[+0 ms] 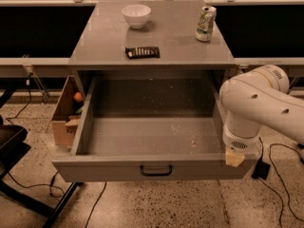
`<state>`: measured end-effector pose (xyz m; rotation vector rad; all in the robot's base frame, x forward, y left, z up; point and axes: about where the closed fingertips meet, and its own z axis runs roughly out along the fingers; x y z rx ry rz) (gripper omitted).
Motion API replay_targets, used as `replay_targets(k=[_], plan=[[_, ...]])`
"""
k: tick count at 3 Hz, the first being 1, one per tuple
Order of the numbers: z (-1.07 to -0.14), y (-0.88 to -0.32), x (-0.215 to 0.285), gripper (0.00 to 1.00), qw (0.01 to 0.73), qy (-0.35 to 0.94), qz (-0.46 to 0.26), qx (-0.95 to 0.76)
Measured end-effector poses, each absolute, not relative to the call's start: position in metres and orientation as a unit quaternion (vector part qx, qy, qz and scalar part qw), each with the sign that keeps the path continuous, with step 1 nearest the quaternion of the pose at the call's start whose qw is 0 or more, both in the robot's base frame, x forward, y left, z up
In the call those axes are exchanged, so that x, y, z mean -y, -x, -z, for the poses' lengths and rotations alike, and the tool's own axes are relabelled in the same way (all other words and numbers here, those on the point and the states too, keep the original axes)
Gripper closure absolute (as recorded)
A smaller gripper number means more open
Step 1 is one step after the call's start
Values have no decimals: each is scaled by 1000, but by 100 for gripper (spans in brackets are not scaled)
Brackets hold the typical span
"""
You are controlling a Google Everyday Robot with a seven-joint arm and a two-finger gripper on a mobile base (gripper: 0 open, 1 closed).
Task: Open top drawer
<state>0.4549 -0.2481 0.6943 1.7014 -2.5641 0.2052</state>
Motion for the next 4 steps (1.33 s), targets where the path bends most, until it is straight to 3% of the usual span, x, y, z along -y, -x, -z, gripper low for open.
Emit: replay_targets(k=[2, 4], plan=[[-694, -455, 248, 4, 29, -551, -67, 831], [-750, -453, 265, 0, 24, -554, -87, 828]])
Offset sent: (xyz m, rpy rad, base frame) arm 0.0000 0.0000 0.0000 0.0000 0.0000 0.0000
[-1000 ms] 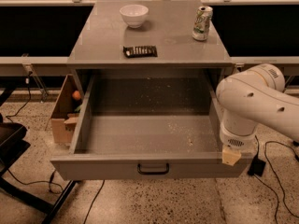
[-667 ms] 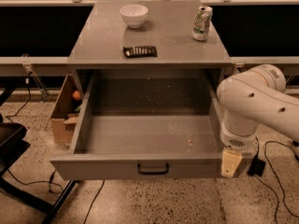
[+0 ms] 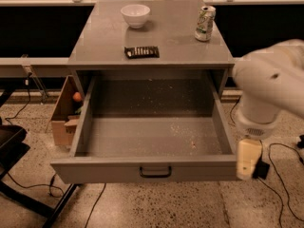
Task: Open top drawer
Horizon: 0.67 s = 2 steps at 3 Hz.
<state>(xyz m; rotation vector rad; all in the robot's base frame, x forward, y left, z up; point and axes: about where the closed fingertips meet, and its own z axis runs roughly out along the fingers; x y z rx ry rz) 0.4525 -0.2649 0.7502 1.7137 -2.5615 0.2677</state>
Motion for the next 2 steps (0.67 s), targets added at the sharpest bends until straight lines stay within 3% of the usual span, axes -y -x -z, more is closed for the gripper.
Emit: replay_targets(k=[2], plan=[[-874, -449, 317, 0, -13, -545, -64, 836]])
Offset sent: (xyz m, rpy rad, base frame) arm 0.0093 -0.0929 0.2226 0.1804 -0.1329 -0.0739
